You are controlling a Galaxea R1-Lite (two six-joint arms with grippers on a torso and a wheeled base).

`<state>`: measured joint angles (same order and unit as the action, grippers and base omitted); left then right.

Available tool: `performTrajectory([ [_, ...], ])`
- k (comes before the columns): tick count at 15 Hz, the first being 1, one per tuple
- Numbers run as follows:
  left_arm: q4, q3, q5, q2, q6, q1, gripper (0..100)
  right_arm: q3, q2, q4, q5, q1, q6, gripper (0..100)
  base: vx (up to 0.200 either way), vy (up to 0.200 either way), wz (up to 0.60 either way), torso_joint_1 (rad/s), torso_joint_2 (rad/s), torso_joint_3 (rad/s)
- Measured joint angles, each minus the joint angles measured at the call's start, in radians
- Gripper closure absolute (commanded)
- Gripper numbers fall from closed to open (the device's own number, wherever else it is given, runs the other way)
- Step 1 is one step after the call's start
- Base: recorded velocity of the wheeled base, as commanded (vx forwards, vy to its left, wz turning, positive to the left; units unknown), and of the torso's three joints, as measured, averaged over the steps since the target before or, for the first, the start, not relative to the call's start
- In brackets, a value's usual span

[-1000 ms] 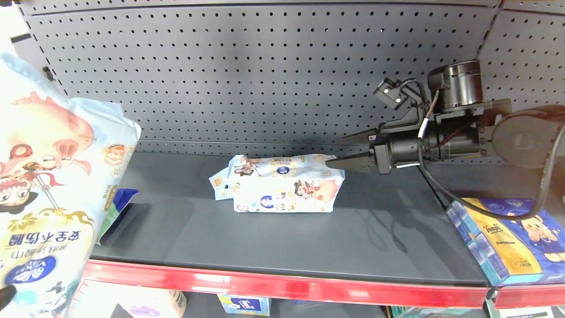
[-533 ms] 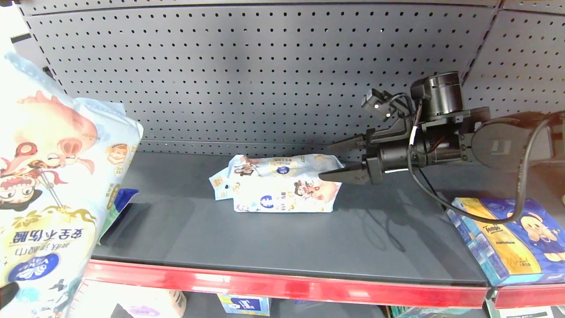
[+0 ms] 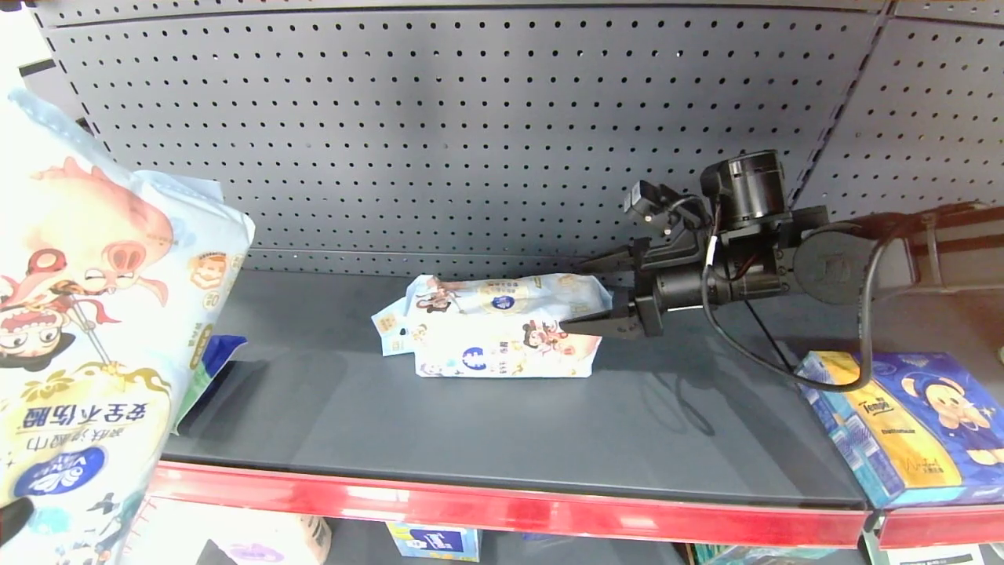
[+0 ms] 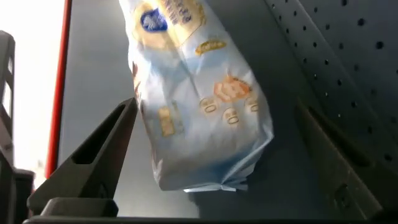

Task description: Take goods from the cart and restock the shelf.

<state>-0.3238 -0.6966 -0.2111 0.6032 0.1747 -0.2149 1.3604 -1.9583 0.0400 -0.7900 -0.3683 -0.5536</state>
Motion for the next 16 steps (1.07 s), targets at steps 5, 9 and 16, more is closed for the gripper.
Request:
performTrajectory([
  [5,0.0,0.0,0.001,0.005,0.0,0.0,100,-0.008,-0.029,-0.006,0.003,-0.004,-0.034,0,0.0,0.0,0.0,0.0,0.0,0.0],
  [9,0.0,0.002,-0.001,0.006,0.0,0.0,100,-0.004,-0.042,-0.008,0.034,-0.013,-0.033,0,0.0,0.0,0.0,0.0,0.0,0.0],
  [16,0.0,0.003,0.0,0.005,0.0,0.0,100,-0.027,-0.037,-0.008,0.044,-0.027,-0.033,100,0.0,0.0,0.0,0.0,0.0,0.0],
])
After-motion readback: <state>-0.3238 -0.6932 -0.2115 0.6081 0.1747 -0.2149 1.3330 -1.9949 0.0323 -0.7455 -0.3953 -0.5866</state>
